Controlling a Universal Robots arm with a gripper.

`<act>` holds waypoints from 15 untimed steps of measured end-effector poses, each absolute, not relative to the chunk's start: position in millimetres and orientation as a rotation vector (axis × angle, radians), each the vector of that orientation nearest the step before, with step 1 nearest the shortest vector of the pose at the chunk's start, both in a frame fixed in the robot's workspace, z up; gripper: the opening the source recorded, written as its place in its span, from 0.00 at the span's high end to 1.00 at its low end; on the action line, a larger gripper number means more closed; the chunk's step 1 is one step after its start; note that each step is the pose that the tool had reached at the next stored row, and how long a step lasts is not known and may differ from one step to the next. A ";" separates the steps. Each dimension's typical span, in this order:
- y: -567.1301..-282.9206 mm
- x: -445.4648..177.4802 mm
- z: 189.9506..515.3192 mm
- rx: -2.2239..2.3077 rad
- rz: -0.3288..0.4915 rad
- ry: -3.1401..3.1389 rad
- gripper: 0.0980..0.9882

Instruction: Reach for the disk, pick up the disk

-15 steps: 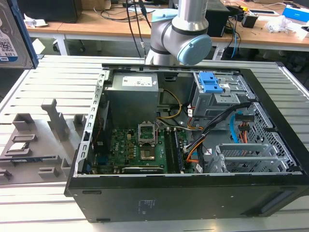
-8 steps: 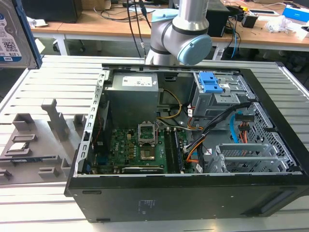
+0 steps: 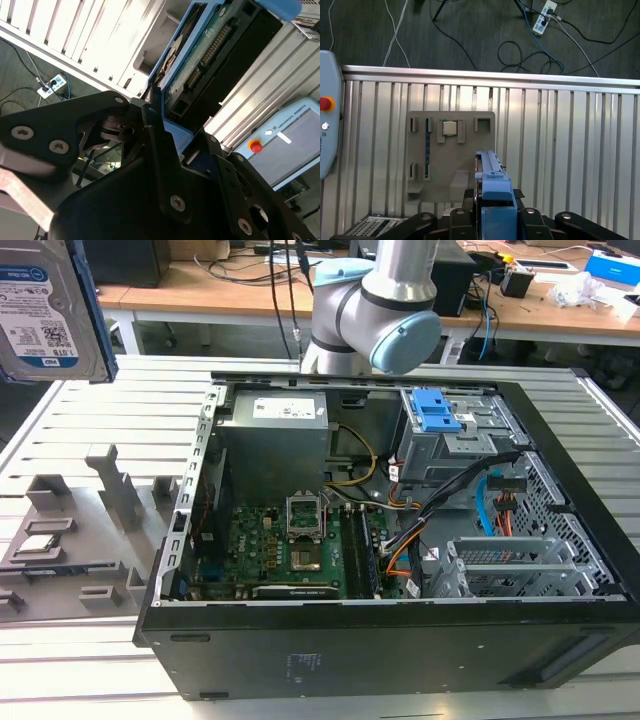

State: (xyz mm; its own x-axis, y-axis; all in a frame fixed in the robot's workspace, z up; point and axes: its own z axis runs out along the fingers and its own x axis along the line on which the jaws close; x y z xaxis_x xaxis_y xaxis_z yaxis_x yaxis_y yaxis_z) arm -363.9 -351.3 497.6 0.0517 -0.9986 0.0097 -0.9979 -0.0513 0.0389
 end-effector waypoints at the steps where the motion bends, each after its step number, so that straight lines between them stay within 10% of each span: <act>1: -351.1 -360.0 497.7 2.252 -0.031 -2.139 0.70; 15: -345.8 -278.6 497.6 2.253 -0.031 -2.139 0.70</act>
